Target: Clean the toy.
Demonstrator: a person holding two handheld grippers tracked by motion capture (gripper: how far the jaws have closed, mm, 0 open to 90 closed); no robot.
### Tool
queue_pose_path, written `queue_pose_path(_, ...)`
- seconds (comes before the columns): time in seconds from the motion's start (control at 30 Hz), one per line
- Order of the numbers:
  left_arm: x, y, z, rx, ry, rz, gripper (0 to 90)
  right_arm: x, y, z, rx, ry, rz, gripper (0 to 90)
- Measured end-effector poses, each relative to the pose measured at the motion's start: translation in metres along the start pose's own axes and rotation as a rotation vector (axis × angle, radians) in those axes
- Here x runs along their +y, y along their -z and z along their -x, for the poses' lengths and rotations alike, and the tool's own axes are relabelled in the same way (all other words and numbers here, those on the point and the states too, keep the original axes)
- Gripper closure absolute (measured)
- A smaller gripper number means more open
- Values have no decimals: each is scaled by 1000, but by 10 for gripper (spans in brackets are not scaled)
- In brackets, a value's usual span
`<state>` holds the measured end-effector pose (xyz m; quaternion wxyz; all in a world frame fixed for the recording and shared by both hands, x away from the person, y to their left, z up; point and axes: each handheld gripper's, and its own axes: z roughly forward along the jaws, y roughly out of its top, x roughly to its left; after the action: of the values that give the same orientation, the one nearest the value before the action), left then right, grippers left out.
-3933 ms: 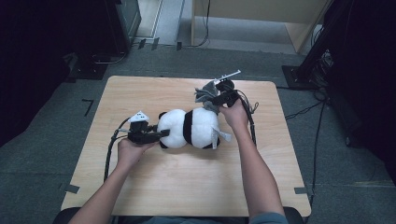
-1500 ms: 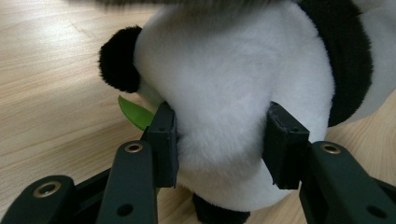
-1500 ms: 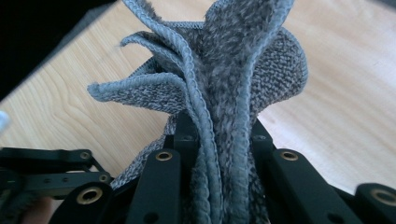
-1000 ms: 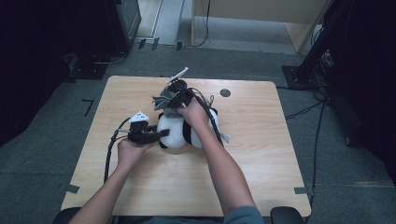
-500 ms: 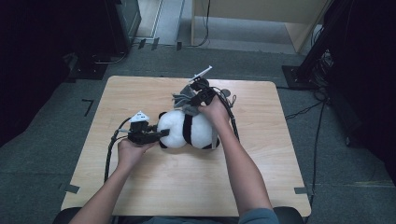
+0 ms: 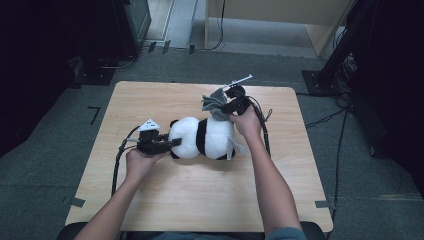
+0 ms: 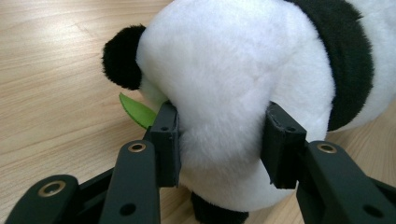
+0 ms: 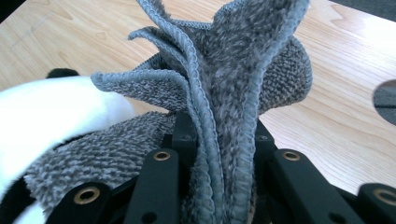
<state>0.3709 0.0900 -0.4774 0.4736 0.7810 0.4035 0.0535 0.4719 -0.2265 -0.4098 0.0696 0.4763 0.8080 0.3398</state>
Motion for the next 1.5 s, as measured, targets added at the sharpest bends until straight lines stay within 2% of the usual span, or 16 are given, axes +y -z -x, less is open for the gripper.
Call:
queue_pose_path(0.1, 0, 0, 0, -1, -4, 3, 553, -7, 0, 8, -1, -21, 9, 727)
queue_pose_path(0.17, 0, 0, 0, -2, -3, 4, 553, -13, -1, 14, 9, -32, 41, 729)
queue_pose_path(0.33, 0, -1, 0, 0, -3, 5, 553, -27, -6, 28, 0, -77, 43, 738)
queue_pose_path(0.4, 0, -1, 0, 0, -3, 6, 553, -32, -8, 32, 15, -93, 67, 737)
queue_pose_path(0.47, 0, -1, 0, 0, 1, 8, 553, -36, -10, 35, 9, -116, 71, 737)
queue_pose_path(0.53, 0, -1, 0, -1, 2, 8, 552, -38, -13, 37, -6, -150, 60, 738)
queue_pose_path(0.77, 0, 0, -2, -4, 7, 11, 551, -46, -20, 42, -27, -171, 48, 740)
queue_pose_path(0.83, 0, 0, -2, -3, 8, 11, 551, -51, -24, 45, -27, -196, 31, 740)
queue_pose_path(0.97, -1, 1, -3, -5, 7, 7, 551, -65, -33, 52, -64, -212, -25, 742)
queue_pose_path(1.1, -1, 1, -4, -6, 9, 6, 551, -75, -34, 59, -45, -258, -20, 742)
queue_pose_path(1.17, -1, 1, -4, -5, 7, 5, 549, -73, -29, 60, -66, -247, -29, 743)
queue_pose_path(1.27, -2, 1, -4, -7, 0, 7, 549, -66, -17, 57, -91, -223, 4, 743)
queue_pose_path(1.33, -3, 1, -4, -12, 7, 14, 549, -61, -6, 56, -94, -213, 45, 744)
queue_pose_path(1.37, -3, 1, -4, -11, 7, 15, 550, -58, -3, 56, -91, -224, 34, 744)
queue_pose_path(1.47, -3, 1, -4, -12, 12, 16, 550, -49, 7, 51, -98, -192, 52, 745)
queue_pose_path(1.5, -3, 1, -4, -13, 11, 15, 550, -46, 11, 48, -95, -178, 81, 745)
